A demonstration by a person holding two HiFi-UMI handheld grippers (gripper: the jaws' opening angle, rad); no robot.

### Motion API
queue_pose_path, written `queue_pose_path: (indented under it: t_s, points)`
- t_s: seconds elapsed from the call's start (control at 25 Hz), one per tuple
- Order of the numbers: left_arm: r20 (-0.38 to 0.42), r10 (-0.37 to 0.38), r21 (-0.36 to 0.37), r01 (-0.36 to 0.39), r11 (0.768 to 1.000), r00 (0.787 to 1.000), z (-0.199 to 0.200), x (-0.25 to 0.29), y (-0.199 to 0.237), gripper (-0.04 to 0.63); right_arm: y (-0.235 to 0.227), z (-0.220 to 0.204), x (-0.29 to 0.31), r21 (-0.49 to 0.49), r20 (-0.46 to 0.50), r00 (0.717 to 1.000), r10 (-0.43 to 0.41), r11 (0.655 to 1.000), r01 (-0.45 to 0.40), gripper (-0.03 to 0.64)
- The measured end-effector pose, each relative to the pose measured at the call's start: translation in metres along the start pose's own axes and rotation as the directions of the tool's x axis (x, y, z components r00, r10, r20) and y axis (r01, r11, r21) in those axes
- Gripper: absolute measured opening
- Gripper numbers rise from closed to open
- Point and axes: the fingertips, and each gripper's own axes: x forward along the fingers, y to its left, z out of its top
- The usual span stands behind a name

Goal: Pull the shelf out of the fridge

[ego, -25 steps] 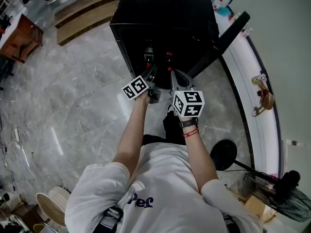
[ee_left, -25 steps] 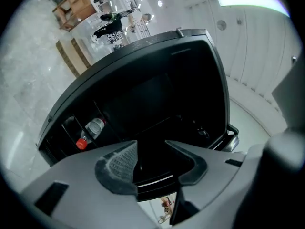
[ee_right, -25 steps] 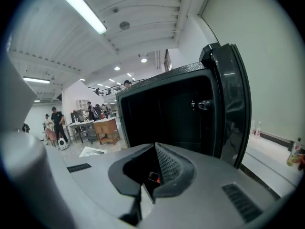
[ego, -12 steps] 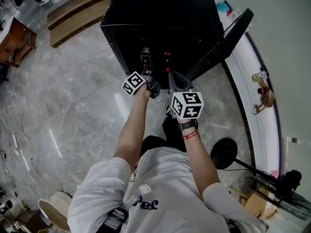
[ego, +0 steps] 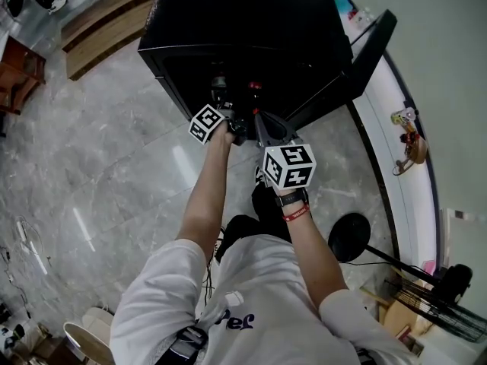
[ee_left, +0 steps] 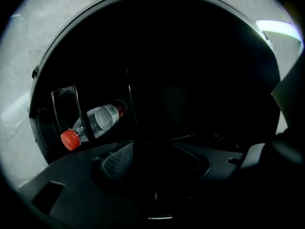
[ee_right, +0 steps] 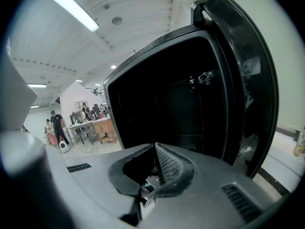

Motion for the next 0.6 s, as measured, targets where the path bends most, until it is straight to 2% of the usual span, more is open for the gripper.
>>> queue_pose_path:
  t_s: [0.16, 0.36, 0.6]
  points:
    - [0.012, 0.007, -0.026, -0.007, 1.0, 1.0, 0.001, 0.011, 0.01, 0.224, -0.008, -0.002, 0.005, 0.023, 0.0, 1.0, -0.012, 1.0, 0.012, 0.009]
    - [0.02, -0.004, -0.013, 0.004, 1.0, 1.0, 0.009, 0.023, 0.012, 0.224, -0.014, -0.009, 0.01, 0.043, -0.005, 1.0, -0.013, 0.999, 0.013, 0.009]
    - [0.051, -0.007, -0.05, 0.01, 0.999, 0.999, 0.014, 0.048, 0.018, 0.222, -0.027, -0.014, 0.021, 0.041, -0.012, 1.0, -0.016, 0.999, 0.016, 0.009]
